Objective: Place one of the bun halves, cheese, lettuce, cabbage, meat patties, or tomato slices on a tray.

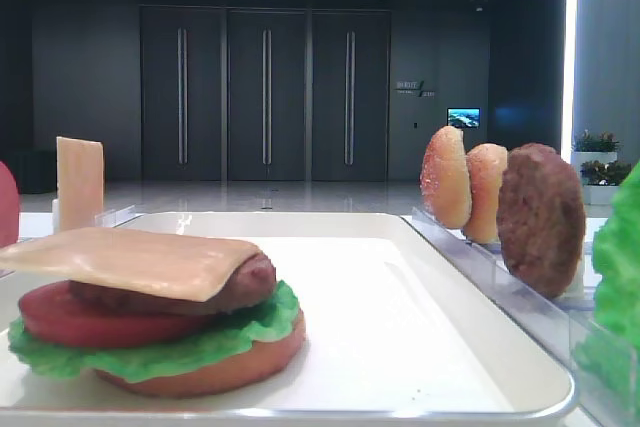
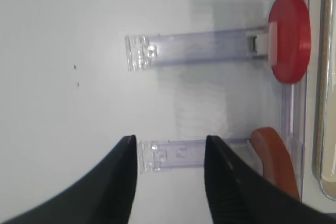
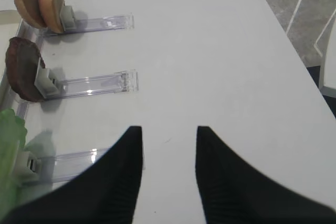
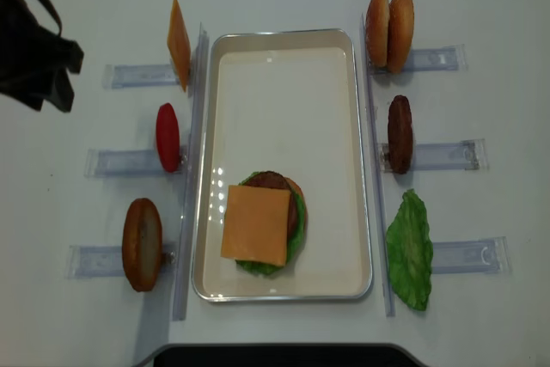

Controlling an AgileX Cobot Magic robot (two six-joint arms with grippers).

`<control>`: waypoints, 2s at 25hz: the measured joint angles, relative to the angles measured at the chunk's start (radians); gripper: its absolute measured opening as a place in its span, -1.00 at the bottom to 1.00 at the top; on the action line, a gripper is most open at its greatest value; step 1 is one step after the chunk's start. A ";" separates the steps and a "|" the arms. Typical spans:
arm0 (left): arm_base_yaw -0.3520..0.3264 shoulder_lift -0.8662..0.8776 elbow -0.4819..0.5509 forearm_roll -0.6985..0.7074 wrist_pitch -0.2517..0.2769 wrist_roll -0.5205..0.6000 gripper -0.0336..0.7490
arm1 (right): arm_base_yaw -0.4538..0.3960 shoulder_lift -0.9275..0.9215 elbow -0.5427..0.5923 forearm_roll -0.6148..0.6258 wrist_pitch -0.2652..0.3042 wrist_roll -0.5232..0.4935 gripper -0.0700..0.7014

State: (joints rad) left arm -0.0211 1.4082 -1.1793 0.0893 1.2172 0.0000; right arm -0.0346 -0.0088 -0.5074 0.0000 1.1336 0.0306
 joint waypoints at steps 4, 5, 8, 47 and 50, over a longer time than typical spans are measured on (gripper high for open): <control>0.000 -0.163 0.138 0.000 0.001 -0.024 -0.09 | 0.000 0.000 0.000 0.000 0.000 0.000 -0.19; 0.000 -0.212 0.167 0.000 0.002 -0.027 -0.09 | 0.000 0.000 0.000 0.000 0.000 0.000 -0.19; 0.000 -0.372 0.267 -0.001 0.004 -0.037 -0.09 | 0.000 0.000 0.000 0.000 0.000 0.000 -0.19; 0.000 -1.424 0.704 -0.036 -0.098 -0.062 -0.19 | 0.000 0.000 0.000 0.000 0.000 0.000 -0.19; 0.000 -1.424 0.704 -0.036 -0.101 -0.062 -0.19 | 0.000 0.000 0.000 0.000 0.000 0.000 -0.19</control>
State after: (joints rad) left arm -0.0211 -0.0162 -0.4753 0.0536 1.1161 -0.0620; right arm -0.0346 -0.0088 -0.5074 0.0000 1.1336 0.0306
